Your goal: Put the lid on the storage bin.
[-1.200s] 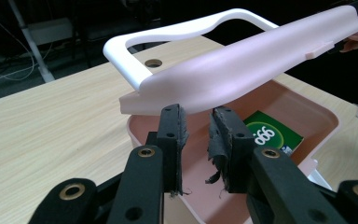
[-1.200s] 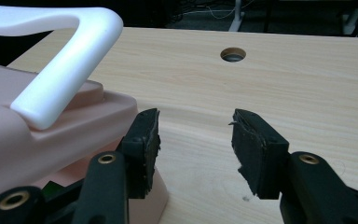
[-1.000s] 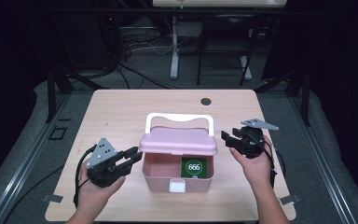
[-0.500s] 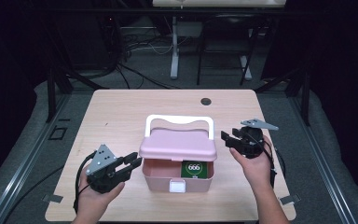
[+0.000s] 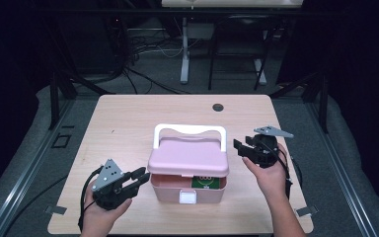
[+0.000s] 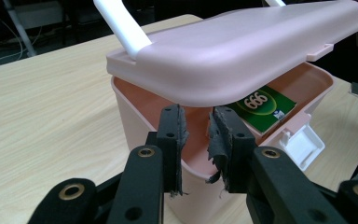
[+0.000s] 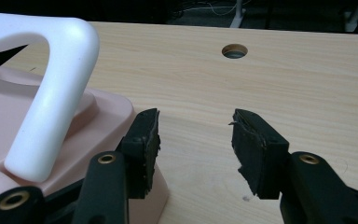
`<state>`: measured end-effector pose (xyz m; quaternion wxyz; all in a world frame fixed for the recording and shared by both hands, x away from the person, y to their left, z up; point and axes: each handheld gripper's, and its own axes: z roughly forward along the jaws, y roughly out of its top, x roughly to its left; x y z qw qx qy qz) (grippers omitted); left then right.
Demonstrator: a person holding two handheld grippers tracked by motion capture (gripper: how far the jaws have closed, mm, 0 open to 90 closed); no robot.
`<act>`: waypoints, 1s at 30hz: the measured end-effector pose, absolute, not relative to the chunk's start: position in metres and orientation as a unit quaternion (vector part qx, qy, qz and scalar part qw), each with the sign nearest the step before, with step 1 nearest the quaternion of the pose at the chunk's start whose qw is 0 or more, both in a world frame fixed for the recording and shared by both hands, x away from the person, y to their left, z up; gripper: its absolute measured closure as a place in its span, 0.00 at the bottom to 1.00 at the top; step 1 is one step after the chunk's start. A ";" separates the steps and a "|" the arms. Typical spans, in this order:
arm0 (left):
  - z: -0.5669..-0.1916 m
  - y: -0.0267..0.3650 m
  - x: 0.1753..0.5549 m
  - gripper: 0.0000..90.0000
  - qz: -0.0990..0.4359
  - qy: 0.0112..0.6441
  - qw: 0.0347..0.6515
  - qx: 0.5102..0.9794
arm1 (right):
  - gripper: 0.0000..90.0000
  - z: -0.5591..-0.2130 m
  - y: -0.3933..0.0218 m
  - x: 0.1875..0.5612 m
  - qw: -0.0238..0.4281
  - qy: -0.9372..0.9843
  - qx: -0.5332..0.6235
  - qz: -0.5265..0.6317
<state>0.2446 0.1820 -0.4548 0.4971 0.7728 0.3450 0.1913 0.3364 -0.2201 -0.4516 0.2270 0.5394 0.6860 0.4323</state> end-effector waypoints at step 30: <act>-0.482 0.184 0.239 0.82 0.168 0.358 0.470 0.789 | 0.56 -0.453 -0.222 0.337 0.227 0.680 0.542 0.437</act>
